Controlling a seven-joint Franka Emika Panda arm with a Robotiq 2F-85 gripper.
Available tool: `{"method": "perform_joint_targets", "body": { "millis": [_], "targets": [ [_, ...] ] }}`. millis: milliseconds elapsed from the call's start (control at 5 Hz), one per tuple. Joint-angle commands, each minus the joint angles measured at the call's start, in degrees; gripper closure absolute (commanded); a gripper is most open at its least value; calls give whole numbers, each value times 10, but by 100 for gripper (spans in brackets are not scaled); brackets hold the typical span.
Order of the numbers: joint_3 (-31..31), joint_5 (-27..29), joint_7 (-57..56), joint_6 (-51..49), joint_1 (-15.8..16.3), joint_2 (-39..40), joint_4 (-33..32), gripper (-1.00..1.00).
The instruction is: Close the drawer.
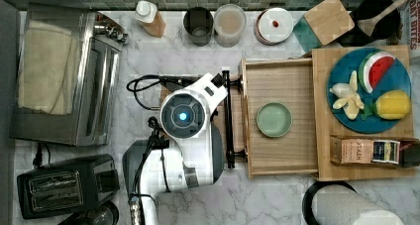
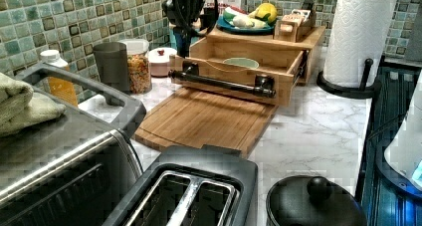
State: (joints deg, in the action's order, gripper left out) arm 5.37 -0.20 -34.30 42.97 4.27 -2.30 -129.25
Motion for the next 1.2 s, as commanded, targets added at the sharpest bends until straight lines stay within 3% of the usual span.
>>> {"method": "perform_joint_targets", "body": {
  "millis": [200, 800, 1200],
  "targets": [
    [11, -81, 23, -6, 11, 53, -40, 100],
    [0, -182, 86, 113, 32, 101, -65, 100],
    [-1, -172, 74, 103, 18, 112, -40, 100]
  ]
}}
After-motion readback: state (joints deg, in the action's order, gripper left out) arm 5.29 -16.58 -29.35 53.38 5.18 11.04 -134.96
